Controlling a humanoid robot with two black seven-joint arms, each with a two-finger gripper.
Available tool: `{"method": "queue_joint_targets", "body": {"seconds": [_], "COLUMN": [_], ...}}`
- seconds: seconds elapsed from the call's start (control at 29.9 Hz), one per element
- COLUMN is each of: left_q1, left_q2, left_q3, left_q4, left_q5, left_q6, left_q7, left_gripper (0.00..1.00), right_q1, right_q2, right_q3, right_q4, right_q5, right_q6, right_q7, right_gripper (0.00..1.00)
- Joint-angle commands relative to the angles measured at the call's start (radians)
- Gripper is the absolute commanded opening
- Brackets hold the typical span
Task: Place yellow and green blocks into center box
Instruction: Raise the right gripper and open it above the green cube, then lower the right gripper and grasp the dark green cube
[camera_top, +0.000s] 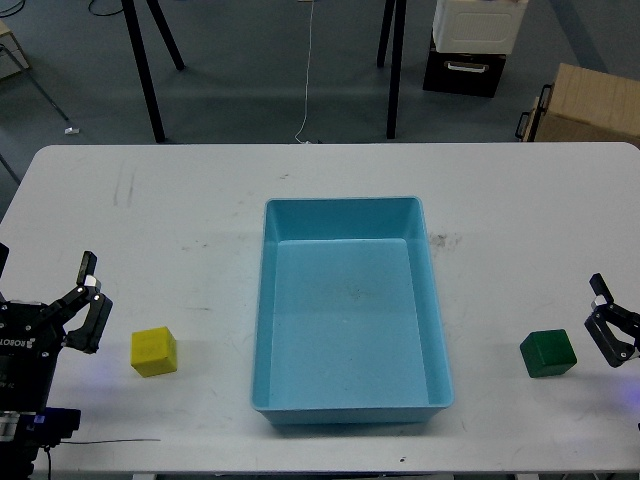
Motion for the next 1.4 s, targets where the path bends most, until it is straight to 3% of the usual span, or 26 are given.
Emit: {"method": "queue_joint_targets", "body": {"seconds": [0.0,0.23,0.4,0.6,0.74,0.9,0.97,1.07,1.37], "left_q1": [-0.002,-0.032,-0.069,-0.087,-0.104,-0.115,-0.117,-0.117,-0.112], "left_q2": [0.000,0.000,0.000,0.000,0.000,0.000,0.000,0.000,0.000], "left_q3": [0.000,0.017,0.057,0.089,0.109,0.109,0.109,0.109,0.109], "left_q4": [0.000,0.005,0.006,0.020,0.037,0.055,0.061,0.069,0.077], "left_q5": [0.000,0.002,0.005,0.008,0.009,0.009,0.009,0.009,0.009], "left_q6": [0.000,0.009,0.017,0.017,0.017,0.017,0.017,0.015,0.009], "left_q7": [0.001,0.003,0.003,0.001,-0.002,-0.002,-0.002,-0.003,-0.006], "left_gripper": [1.00,1.00,1.00,1.00,1.00,1.00,1.00,1.00,1.00], "right_q1": [0.000,0.026,0.179,0.507,0.780,1.176,1.309,1.441,1.472], "right_q2": [0.002,-0.038,-0.305,-0.589,-0.704,-0.768,-0.782,-0.785,-0.761], "right_q3": [-0.003,0.022,-0.024,-0.358,-0.655,-1.140,-1.294,-1.469,-1.615], "right_q4": [-0.002,-0.048,-0.075,-0.155,-0.187,-0.177,-0.160,-0.103,0.036], "right_q5": [-0.001,-0.032,-0.259,-0.486,-0.651,-0.911,-0.995,-1.101,-1.250], "right_q6": [0.000,-0.055,-0.144,-0.149,-0.141,-0.080,-0.011,0.002,0.002], "right_q7": [0.000,-0.010,-0.020,-0.133,-0.210,-0.250,-0.270,-0.286,-0.286], "right_gripper": [1.00,1.00,1.00,1.00,1.00,1.00,1.00,1.00,1.00]}}
